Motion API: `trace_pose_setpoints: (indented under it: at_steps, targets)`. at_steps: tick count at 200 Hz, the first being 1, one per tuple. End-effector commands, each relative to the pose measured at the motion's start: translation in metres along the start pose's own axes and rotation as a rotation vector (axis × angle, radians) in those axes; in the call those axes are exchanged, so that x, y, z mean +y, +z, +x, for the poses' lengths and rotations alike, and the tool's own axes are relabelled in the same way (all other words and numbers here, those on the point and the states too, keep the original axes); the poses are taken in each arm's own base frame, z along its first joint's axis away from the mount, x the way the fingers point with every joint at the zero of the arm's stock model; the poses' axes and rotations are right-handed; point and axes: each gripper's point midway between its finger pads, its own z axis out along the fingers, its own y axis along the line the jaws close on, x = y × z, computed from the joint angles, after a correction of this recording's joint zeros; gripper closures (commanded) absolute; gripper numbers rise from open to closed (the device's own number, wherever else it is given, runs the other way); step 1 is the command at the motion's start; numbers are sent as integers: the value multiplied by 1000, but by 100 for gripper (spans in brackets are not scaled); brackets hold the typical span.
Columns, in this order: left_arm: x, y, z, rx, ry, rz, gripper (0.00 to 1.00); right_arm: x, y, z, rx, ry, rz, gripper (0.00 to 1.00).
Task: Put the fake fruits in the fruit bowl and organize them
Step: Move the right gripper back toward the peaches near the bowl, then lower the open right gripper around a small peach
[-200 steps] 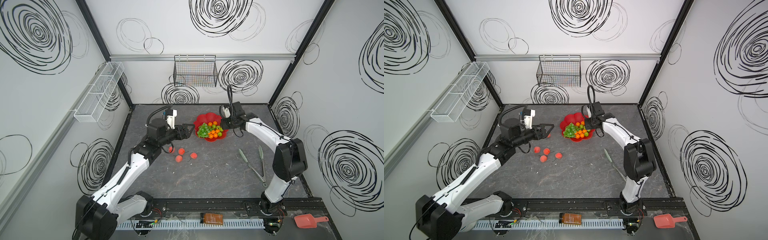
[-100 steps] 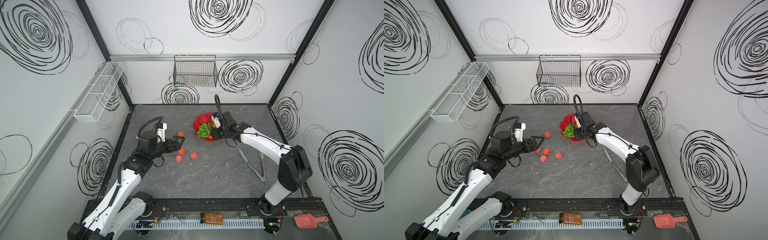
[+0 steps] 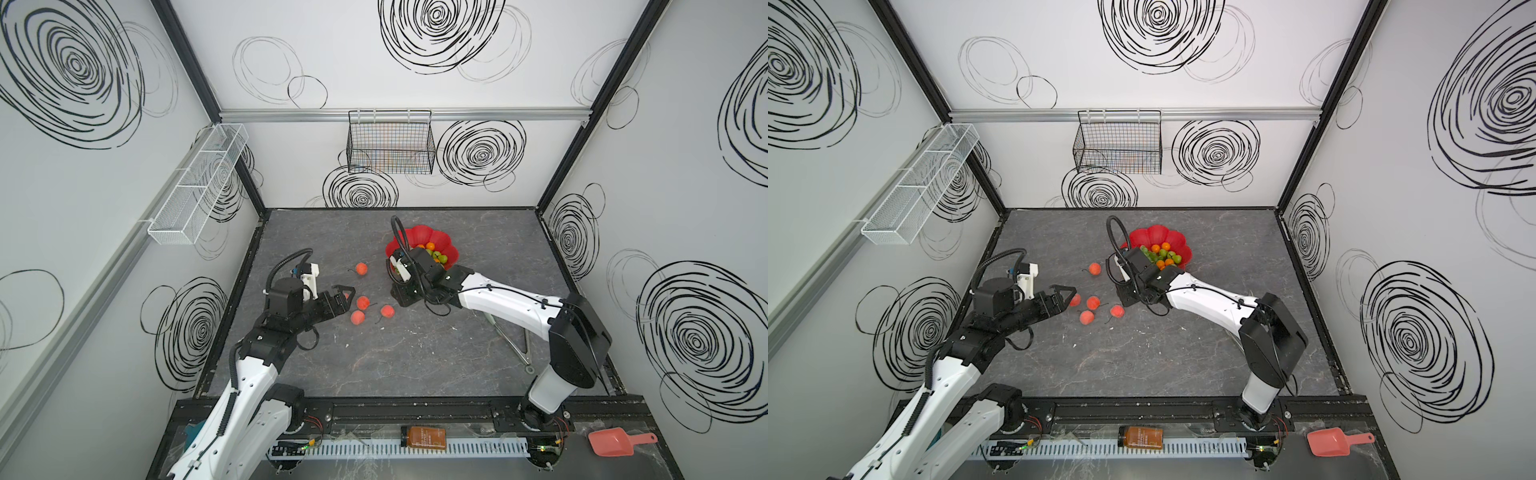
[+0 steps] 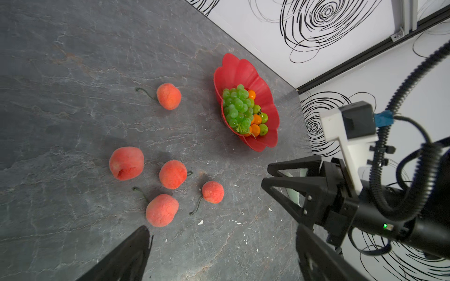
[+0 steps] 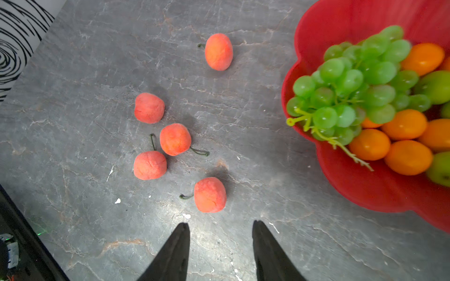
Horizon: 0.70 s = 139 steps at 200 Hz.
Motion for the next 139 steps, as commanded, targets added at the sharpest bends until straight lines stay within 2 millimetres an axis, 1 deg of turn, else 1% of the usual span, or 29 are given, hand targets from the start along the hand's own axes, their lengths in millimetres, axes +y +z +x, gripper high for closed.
trace_pose_setpoints:
  at_steps: [1, 19, 65, 107, 139]
  targets:
    - [3, -2, -2, -16, -36, 13, 4, 11, 17, 8, 30, -12, 4, 54]
    - [8, -2, -1, -17, -66, 12, 4, 11, 29, 12, 58, -23, 21, 53]
    - [21, 1, 6, -11, -136, 27, 4, 12, 54, 14, 87, -16, 27, 45]
    - [20, 2, 4, -6, -128, 39, 4, 12, 71, 17, 114, -6, 35, 34]
    - [20, 3, 4, 3, -117, 38, 4, 11, 80, 27, 151, -10, 40, 33]
